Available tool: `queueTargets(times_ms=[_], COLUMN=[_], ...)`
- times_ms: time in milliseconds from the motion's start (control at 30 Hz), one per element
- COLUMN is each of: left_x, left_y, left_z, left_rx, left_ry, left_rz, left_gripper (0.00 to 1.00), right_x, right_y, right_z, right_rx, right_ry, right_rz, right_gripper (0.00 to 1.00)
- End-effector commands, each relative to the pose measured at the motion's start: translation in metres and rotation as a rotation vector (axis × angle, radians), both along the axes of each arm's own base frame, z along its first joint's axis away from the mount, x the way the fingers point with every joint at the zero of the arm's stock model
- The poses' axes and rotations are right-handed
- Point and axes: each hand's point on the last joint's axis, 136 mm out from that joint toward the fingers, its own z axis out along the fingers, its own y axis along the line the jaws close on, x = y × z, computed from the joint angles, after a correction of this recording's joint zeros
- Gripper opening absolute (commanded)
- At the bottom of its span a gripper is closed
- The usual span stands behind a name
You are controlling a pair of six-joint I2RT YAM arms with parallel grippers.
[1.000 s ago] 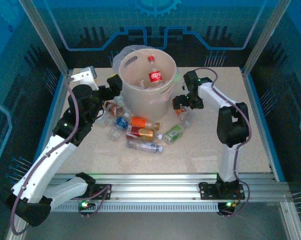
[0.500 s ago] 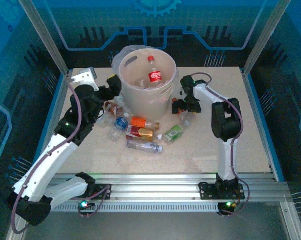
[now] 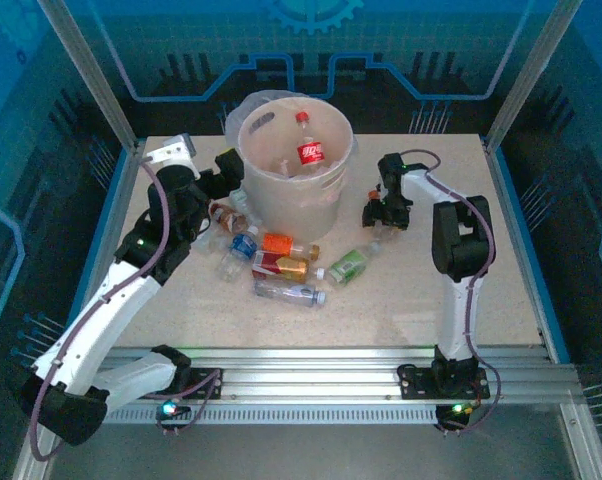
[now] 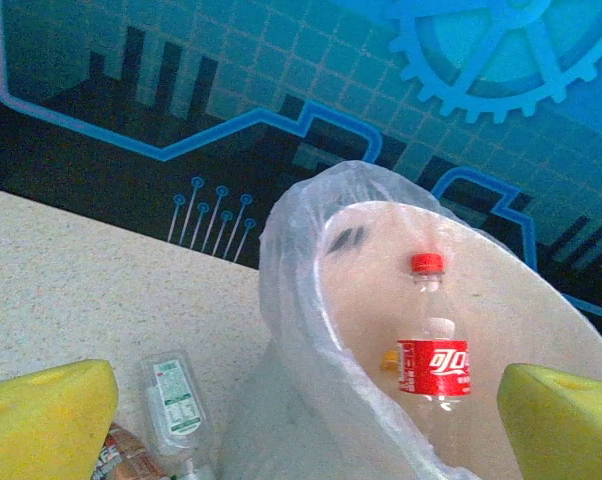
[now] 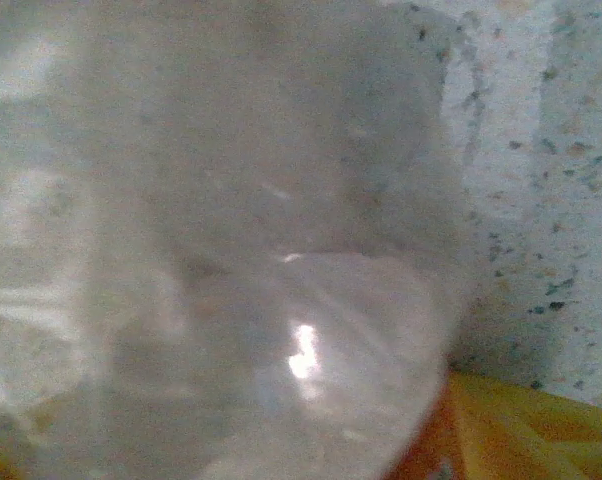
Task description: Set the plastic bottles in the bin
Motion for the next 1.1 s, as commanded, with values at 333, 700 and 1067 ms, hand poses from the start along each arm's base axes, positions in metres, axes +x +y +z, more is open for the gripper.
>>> queueTargets(times_ms=[333,700,1067], left_x=[0.01,-0.002,-0.009], left_y=[0.039,0.08,0.097], left_z=[-0.072,-0.115,-0.154], left_rx=[-0.11,-0.178,-0.223], left_ry=[0.197,0.288,0.36], left_rz=[0.096,0.244,0.31], left_gripper=[0.99,0.99,0.99], right_x=[-0.017,-0.028,-0.029], right_y=[-0.024,-0.043,-0.02], right_z=[0.017,0.07,0.157], right_rx=[-0.007,-0.052,0.075], right_ry=[-0.031,-0.142,-0.322], right_rz=[-0.087,-0.128,-0.095], right_gripper=[0.47,0.4,0.4])
